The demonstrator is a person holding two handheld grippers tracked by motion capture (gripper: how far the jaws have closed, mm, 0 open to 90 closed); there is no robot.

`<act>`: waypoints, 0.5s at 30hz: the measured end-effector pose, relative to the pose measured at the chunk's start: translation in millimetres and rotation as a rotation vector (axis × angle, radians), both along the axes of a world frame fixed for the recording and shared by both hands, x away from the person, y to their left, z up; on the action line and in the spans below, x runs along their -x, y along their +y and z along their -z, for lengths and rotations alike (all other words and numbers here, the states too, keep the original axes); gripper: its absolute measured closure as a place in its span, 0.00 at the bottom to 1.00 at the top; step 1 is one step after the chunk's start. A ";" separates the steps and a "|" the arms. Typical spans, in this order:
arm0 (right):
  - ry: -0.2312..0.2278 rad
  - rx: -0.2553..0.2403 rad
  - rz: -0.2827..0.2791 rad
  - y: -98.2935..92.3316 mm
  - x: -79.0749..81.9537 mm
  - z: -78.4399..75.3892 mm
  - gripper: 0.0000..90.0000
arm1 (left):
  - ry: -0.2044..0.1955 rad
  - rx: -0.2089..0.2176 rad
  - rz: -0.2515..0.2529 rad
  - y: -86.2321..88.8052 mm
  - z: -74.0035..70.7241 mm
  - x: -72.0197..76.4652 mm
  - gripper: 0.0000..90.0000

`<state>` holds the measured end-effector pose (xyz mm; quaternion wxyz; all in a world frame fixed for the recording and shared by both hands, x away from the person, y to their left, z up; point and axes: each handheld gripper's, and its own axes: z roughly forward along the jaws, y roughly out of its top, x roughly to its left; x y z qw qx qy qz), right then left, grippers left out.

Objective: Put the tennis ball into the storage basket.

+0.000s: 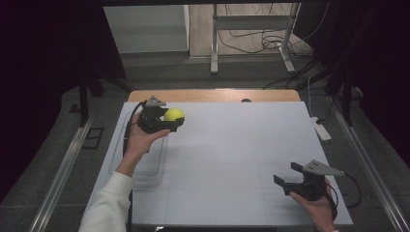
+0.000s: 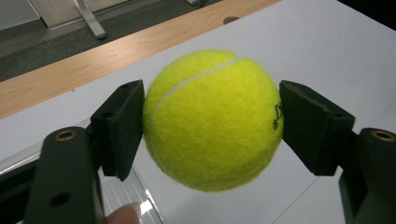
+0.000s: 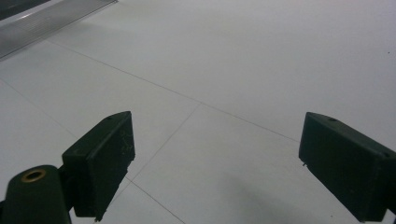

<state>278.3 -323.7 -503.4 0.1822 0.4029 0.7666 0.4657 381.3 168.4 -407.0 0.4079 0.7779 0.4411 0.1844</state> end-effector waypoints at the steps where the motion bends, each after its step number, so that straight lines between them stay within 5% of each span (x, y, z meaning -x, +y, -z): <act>1: 0.000 0.000 0.000 0.0 0.0 0.0 0.12 | 0.001 -0.001 -0.005 1.0 -0.4 -0.3 0.30; 15: -0.001 -0.001 -0.003 0.2 -0.1 -0.1 0.12 | 0.009 -0.016 -0.070 18.2 1.1 -6.7 0.30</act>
